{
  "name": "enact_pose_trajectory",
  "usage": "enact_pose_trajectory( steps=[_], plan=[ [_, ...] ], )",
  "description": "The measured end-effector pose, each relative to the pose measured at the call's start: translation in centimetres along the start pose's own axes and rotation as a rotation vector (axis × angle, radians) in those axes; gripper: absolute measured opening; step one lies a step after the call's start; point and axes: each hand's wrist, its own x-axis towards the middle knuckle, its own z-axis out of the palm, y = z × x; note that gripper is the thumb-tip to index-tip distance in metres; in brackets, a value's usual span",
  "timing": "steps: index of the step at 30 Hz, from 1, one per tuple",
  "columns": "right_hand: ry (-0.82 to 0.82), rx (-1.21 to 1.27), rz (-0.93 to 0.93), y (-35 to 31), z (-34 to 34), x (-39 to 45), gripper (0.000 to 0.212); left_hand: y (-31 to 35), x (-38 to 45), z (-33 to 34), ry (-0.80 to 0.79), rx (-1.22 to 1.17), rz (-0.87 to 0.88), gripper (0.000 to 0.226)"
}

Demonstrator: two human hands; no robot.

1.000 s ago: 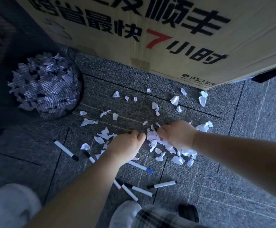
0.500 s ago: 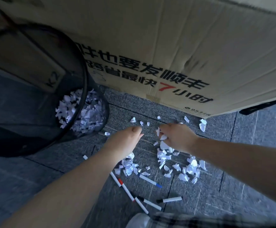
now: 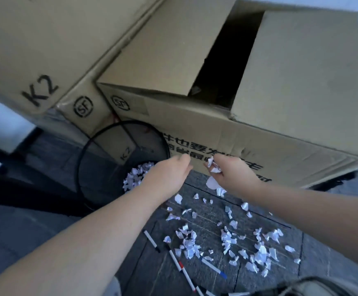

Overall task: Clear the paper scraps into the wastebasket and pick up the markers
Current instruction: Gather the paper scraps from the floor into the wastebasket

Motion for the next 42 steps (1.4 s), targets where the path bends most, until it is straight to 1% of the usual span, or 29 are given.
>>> enact_pose_trajectory(
  steps=[2, 5, 7, 8, 10, 12, 13, 16, 18, 20, 23, 25, 27, 28, 32, 37, 39, 42],
  plan=[
    [0.049, 0.029, -0.011, -2.2, -1.6, 1.0, 0.029, -1.0, -0.5, -2.8, 0.090, 0.015, -0.028, 0.024],
    [0.118, 0.089, -0.039, -6.3, -3.3, 3.2, 0.034, -3.2, -1.3, -6.0, 0.232, 0.030, -0.078, 0.026],
    [0.159, 0.132, -0.074, -8.8, -3.5, 4.8, 0.028, -4.7, -1.9, -7.0, 0.303, 0.028, -0.102, 0.025],
    [0.176, 0.153, -0.084, -9.9, -3.4, 5.5, 0.030, -5.4, -2.0, -7.2, 0.317, 0.030, -0.114, 0.024],
    [0.199, 0.157, -0.109, -11.9, -2.9, 7.1, 0.040, -6.7, -2.2, -7.3, 0.323, 0.031, -0.149, 0.022],
    [0.190, 0.144, -0.118, -13.2, -1.8, 8.6, 0.043, -8.2, -2.3, -7.0, 0.339, 0.023, -0.175, 0.022],
    [0.178, 0.134, -0.113, -13.5, -1.1, 9.4, 0.041, -9.0, -2.3, -6.8, 0.342, 0.022, -0.189, 0.022],
    [0.146, 0.122, -0.098, -14.1, 1.3, 11.7, 0.024, -11.6, -2.9, -5.4, 0.352, 0.009, -0.242, 0.022],
    [0.122, 0.110, -0.085, -14.4, 2.9, 12.9, 0.020, -12.9, -3.5, -4.1, 0.362, -0.001, -0.259, 0.021],
    [0.080, 0.096, -0.080, -14.6, 4.3, 13.6, 0.024, -13.9, -3.9, -2.9, 0.348, -0.029, -0.280, 0.021],
    [0.055, 0.081, -0.084, -14.8, 6.2, 14.2, 0.038, -15.1, -4.4, -1.3, 0.353, -0.063, -0.292, 0.021],
    [0.044, 0.035, -0.104, -14.8, 7.3, 14.3, 0.036, -15.6, -4.8, -0.5, 0.363, -0.067, -0.283, 0.021],
    [0.039, 0.010, -0.133, -14.8, 8.0, 14.2, 0.023, -15.9, -5.0, 0.1, 0.310, -0.055, -0.321, 0.023],
    [0.030, -0.008, -0.153, -14.7, 8.2, 14.1, 0.024, -16.1, -5.0, 0.3, 0.277, -0.030, -0.346, 0.026],
    [-0.017, -0.096, -0.217, -14.2, 7.9, 13.5, 0.038, -16.2, -5.5, 0.4, 0.126, 0.122, -0.448, 0.046],
    [-0.098, -0.256, -0.312, -13.4, 5.9, 11.8, 0.048, -14.9, -6.4, -1.5, -0.165, 0.163, -0.505, 0.068],
    [-0.122, -0.316, -0.316, -13.3, 4.7, 10.9, 0.054, -14.0, -6.9, -2.8, -0.208, 0.178, -0.497, 0.071],
    [-0.114, -0.387, -0.315, -13.2, 2.7, 9.4, 0.059, -12.5, -7.1, -4.9, -0.196, 0.203, -0.490, 0.072]
  ],
)
